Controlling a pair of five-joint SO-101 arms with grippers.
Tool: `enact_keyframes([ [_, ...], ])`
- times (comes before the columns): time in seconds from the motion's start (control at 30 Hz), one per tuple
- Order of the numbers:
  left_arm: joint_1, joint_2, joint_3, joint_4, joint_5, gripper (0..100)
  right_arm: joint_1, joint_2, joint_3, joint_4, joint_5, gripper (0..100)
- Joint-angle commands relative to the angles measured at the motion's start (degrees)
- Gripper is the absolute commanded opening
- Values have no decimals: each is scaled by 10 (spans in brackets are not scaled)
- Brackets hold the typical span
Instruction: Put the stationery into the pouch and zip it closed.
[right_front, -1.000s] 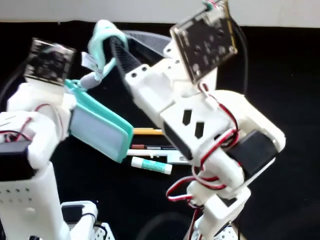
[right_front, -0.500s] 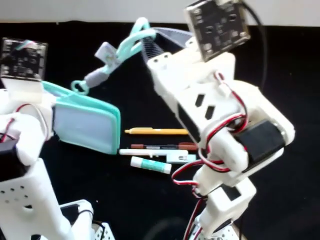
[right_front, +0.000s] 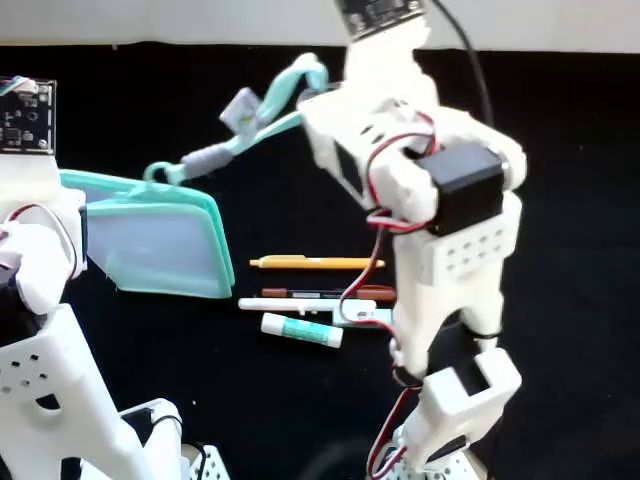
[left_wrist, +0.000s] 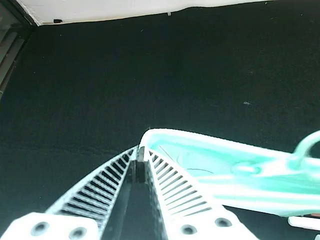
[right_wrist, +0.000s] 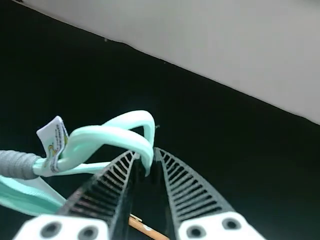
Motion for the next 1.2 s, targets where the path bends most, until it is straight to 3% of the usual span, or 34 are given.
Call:
enact_keyframes([
  [0.0,-9,-1,22,-7,4,7,60,-7,13,6,4,6],
  [0.2,-9,-3,35,-8,4,7,92,-7,36,6,4,6],
  [0.73,-9,-4,63,-7,4,7,74,-8,146,6,5,16],
  [1.0,-8,-4,65,-8,4,7,-15,-8,199,5,6,293],
  [1.17,-7,-4,62,-9,4,7,-58,-8,194,5,33,336],
])
